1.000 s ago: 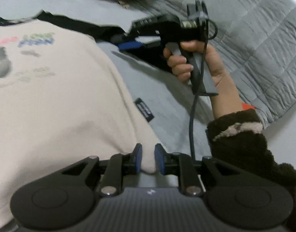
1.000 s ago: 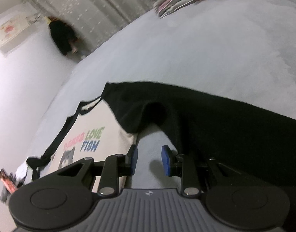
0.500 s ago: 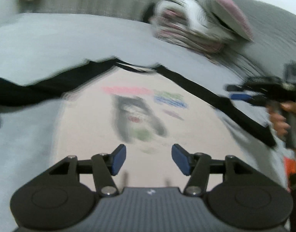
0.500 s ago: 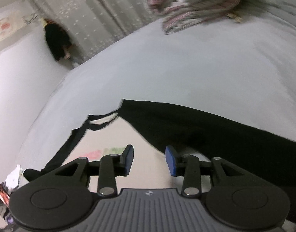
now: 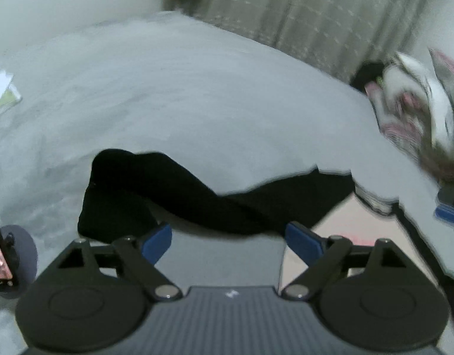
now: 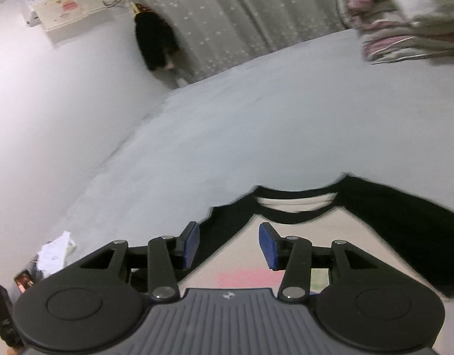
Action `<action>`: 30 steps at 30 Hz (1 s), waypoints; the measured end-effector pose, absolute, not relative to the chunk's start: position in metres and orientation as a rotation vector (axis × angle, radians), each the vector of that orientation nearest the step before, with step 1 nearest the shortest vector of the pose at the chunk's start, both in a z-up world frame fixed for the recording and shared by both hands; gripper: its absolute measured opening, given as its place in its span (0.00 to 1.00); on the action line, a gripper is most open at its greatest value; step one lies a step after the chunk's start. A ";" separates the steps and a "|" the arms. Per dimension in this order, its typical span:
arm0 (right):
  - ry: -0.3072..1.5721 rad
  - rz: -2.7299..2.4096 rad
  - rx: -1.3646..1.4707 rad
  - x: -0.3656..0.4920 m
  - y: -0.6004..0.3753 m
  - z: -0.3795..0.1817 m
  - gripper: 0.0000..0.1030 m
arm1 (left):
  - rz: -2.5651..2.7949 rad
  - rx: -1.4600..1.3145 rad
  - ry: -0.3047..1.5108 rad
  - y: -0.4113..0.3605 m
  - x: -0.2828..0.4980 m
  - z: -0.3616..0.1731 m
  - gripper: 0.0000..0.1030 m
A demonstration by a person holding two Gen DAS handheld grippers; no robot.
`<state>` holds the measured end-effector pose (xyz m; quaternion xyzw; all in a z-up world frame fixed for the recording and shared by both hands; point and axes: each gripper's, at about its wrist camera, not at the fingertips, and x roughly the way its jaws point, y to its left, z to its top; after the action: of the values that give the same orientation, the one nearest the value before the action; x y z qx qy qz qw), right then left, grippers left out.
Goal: Fold clothes
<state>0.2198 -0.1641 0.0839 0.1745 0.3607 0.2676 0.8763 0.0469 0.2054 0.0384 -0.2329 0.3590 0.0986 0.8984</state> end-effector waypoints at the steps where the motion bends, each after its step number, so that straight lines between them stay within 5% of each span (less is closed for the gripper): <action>1: 0.755 0.579 0.379 0.223 -0.153 0.081 0.44 | 0.210 -0.533 0.739 0.215 0.049 0.037 0.87; 12: 0.821 0.694 0.503 0.254 -0.077 0.017 0.44 | 0.426 -0.642 0.753 0.262 0.087 0.007 0.82; 15: 0.851 0.698 0.532 0.261 -0.068 -0.007 0.44 | 0.521 -0.565 0.718 0.263 0.094 0.003 0.65; 20: 0.890 0.716 0.559 0.271 -0.066 -0.023 0.44 | 0.570 -0.381 0.598 0.252 0.094 0.003 0.18; 25: 0.880 0.713 0.576 0.271 -0.073 -0.024 0.44 | 0.323 -0.251 0.454 0.220 0.083 0.020 0.13; 30: 0.881 0.712 0.610 0.271 -0.084 -0.025 0.44 | -0.022 -0.111 0.501 0.175 0.071 0.022 0.13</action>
<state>0.2714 -0.0838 -0.0248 0.2843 0.4105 0.3321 0.8002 0.0706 0.1755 0.0221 -0.0551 0.2475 -0.0111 0.9672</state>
